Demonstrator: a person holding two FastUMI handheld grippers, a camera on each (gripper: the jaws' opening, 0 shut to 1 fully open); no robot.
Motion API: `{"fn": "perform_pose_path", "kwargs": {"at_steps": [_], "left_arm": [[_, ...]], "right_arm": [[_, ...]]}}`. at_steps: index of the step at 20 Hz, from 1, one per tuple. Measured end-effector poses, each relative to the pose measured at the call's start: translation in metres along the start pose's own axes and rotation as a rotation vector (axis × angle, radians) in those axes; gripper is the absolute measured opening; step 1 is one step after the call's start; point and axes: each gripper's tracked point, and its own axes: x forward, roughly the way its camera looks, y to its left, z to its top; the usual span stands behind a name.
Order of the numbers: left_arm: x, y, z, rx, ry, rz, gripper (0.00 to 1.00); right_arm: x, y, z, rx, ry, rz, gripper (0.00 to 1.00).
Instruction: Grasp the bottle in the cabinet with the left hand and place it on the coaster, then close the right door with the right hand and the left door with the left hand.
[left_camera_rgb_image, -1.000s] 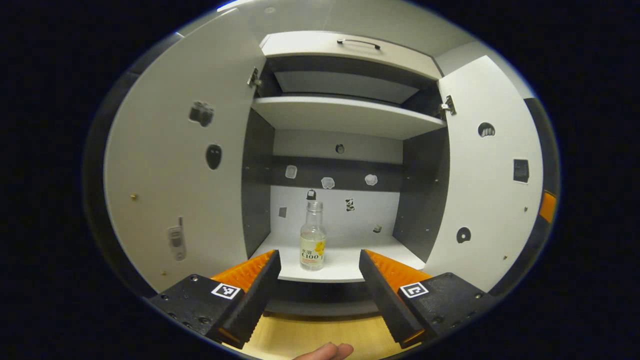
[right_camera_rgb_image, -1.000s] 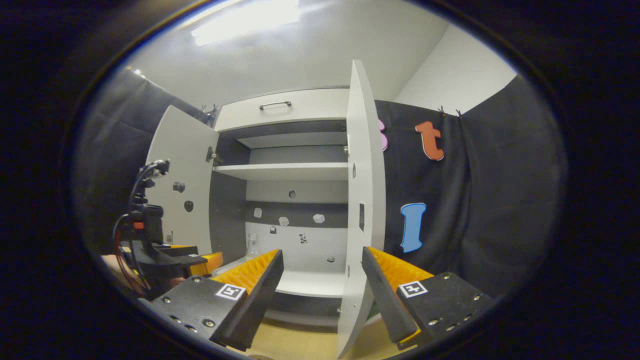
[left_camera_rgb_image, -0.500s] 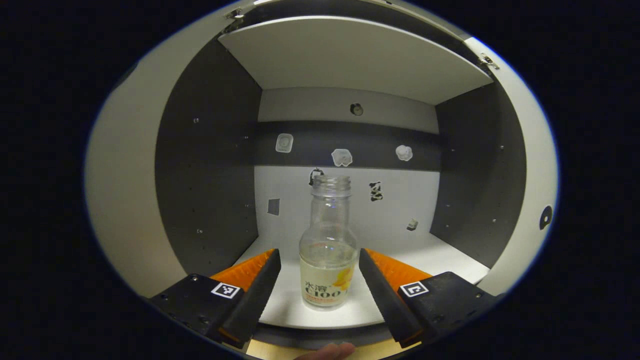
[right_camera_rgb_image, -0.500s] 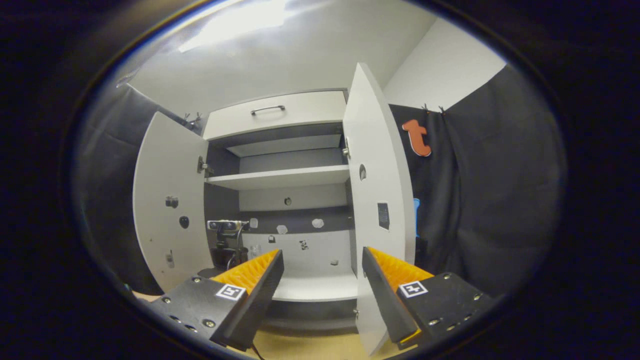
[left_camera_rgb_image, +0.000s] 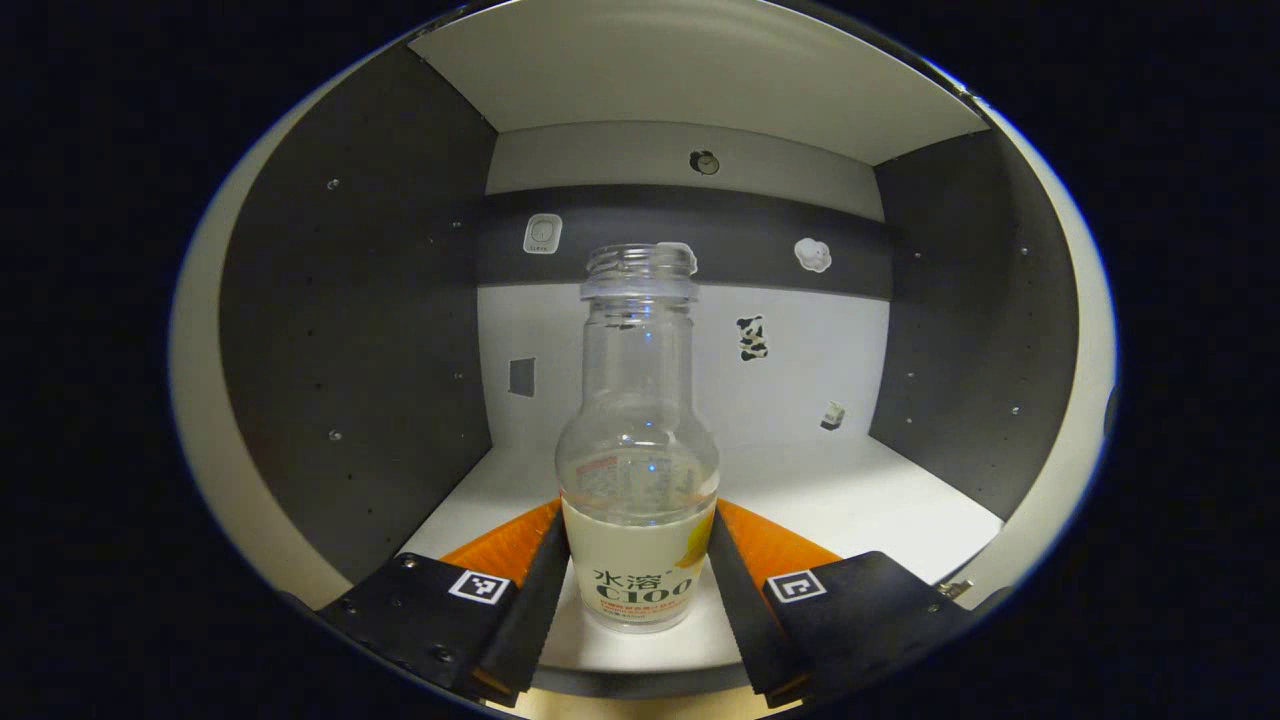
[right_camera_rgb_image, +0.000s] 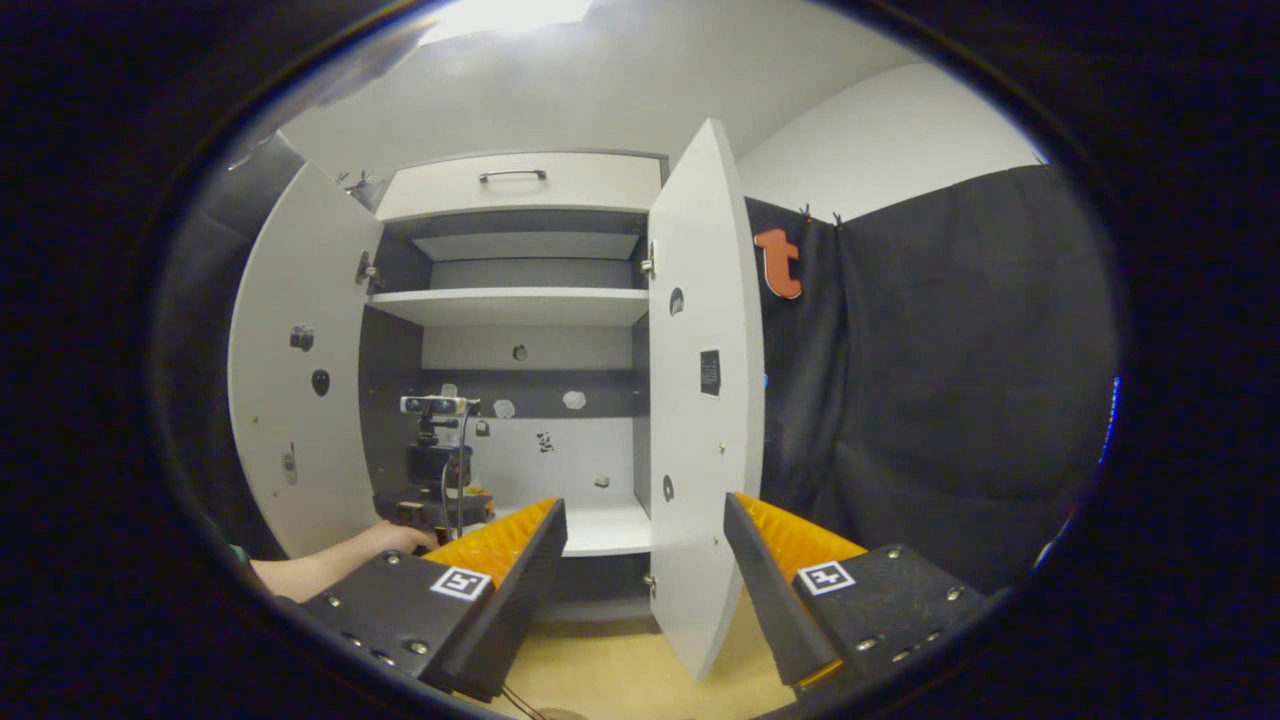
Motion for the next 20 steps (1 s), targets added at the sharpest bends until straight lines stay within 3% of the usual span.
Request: {"fn": "perform_pose_path", "kwargs": {"at_steps": [5, 9, 16, 18, 20], "left_arm": [[-0.108, -0.029, 0.031, 0.038, -0.13, -0.063, 0.78], [-0.187, -0.038, 0.024, 0.054, -0.163, -0.062, 0.78], [-0.243, -0.04, -0.061, 0.01, -0.147, -0.017, 0.79], [-0.246, -0.047, -0.099, -0.014, -0.122, -0.03, 0.79], [-0.251, -0.066, -0.138, -0.026, -0.113, -0.09, 0.8]], "right_arm": [[-0.065, -0.037, 0.011, 0.007, -0.025, 0.015, 0.96], [-0.108, -0.057, 0.012, 0.032, -0.027, 0.053, 0.94], [-0.145, -0.088, 0.002, 0.033, -0.014, 0.063, 0.95], [-0.146, -0.091, -0.002, 0.026, -0.013, 0.064, 0.96], [-0.145, -0.095, -0.01, 0.014, -0.018, 0.064, 0.94]]}}
